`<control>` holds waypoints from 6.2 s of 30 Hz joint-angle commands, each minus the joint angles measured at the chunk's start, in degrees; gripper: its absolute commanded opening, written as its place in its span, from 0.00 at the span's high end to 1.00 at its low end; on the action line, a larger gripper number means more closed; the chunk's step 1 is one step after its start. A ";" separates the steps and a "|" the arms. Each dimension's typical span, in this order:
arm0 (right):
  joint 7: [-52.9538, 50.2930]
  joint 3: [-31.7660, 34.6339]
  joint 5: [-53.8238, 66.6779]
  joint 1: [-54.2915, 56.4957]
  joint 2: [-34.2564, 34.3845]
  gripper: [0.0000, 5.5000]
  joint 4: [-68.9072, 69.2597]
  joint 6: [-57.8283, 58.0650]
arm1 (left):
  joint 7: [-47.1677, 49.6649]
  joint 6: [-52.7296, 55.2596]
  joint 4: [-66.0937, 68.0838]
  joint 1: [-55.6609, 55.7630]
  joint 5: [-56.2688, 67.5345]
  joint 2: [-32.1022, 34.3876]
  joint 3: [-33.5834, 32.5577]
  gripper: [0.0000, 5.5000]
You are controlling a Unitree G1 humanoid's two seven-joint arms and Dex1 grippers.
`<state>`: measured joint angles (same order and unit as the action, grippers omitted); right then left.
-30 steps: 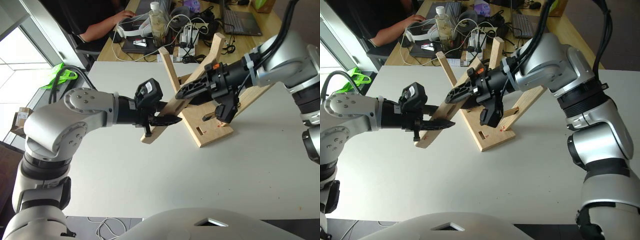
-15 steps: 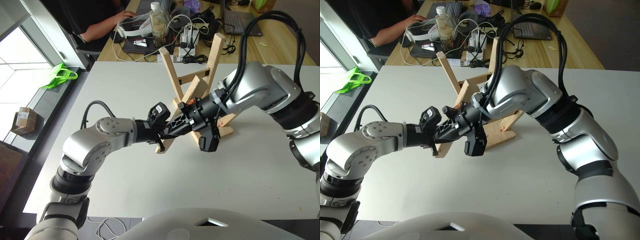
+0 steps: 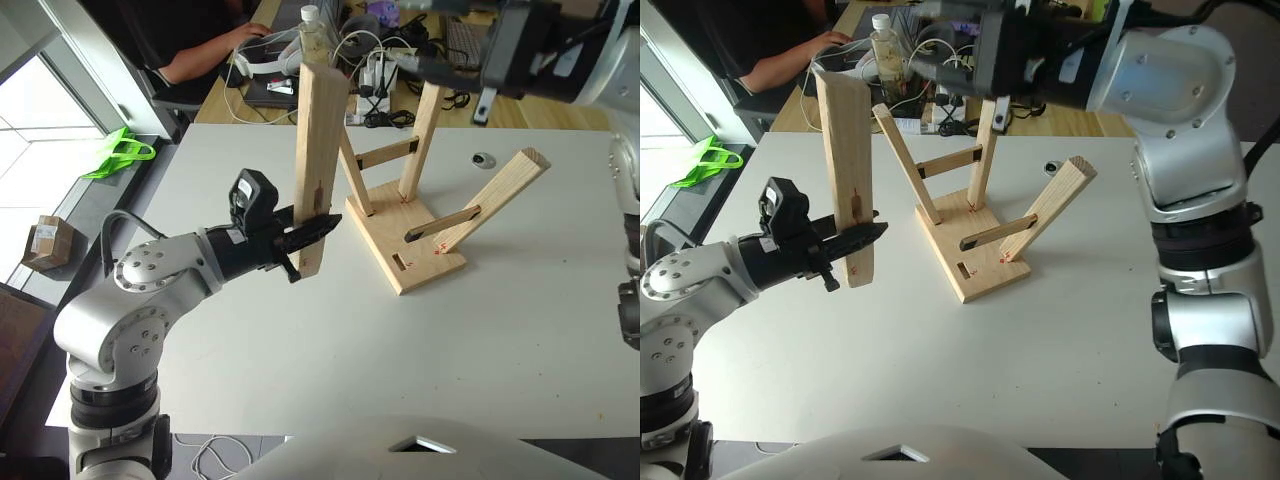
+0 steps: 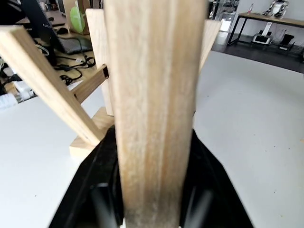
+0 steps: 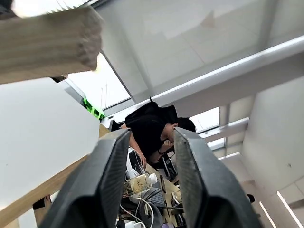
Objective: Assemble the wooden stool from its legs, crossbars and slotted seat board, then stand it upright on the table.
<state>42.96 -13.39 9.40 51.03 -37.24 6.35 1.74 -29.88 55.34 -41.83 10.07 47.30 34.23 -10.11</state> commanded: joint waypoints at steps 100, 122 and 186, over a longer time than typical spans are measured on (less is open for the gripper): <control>-25.17 -10.65 0.64 -22.89 28.68 0.63 20.41 23.64 | 42.11 -1.75 -0.03 17.25 28.30 7.01 3.44 0.63; -14.84 -6.90 -3.67 -19.68 20.53 0.32 21.17 25.63 | 34.79 -6.60 3.08 17.03 13.64 6.93 -2.32 0.81; -20.69 13.48 -2.00 -53.63 14.61 0.25 2.11 29.68 | 64.97 -15.03 0.60 -16.18 26.94 -18.71 -0.84 0.81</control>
<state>22.93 -0.85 7.50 -2.17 -22.84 7.69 31.51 31.82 39.30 -41.66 -6.42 74.94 13.70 -10.73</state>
